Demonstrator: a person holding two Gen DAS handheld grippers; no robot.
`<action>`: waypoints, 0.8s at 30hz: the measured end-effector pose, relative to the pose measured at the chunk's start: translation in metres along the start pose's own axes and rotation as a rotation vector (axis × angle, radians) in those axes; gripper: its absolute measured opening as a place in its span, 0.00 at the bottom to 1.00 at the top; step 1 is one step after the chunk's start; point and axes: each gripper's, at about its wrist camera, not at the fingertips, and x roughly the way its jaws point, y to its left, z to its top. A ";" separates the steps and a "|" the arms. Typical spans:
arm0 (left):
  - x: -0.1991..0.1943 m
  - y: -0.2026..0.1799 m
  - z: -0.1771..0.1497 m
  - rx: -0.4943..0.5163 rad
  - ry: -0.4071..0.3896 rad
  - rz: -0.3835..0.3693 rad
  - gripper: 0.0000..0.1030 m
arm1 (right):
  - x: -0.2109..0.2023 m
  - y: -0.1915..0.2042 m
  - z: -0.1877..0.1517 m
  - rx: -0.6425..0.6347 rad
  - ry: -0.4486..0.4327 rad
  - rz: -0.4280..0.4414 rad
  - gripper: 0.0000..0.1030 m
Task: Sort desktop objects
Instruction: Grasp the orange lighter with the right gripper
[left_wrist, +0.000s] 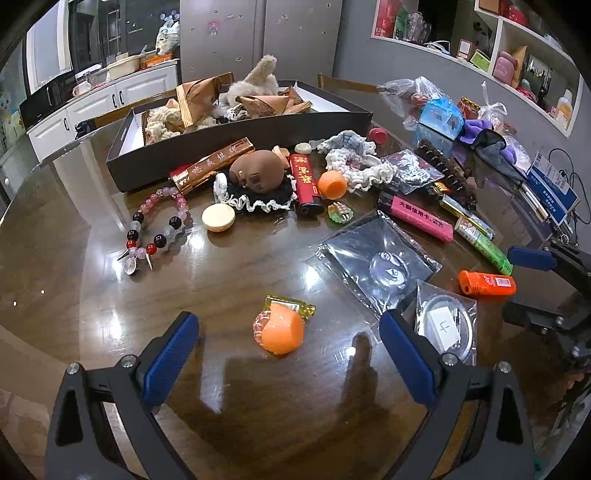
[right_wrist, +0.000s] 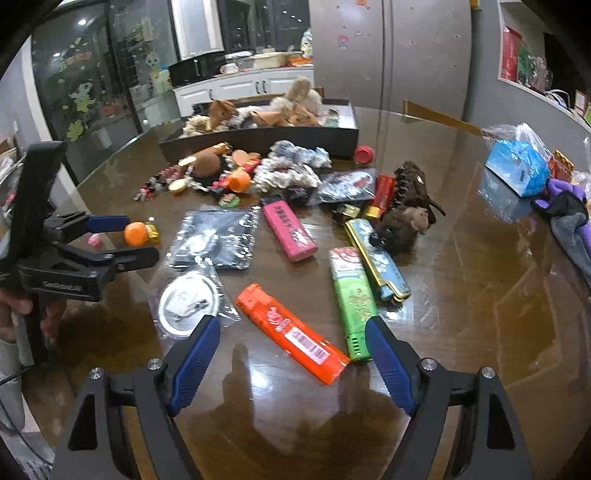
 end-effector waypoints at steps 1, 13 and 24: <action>0.000 0.000 0.000 0.000 0.000 0.001 0.96 | -0.001 0.000 0.000 -0.002 -0.006 0.017 0.81; 0.006 -0.005 0.002 0.026 0.012 0.029 0.95 | 0.001 0.001 0.001 -0.003 0.009 -0.009 0.58; 0.008 -0.007 0.003 0.034 0.016 0.038 0.96 | -0.005 0.013 -0.002 -0.081 -0.006 0.049 0.57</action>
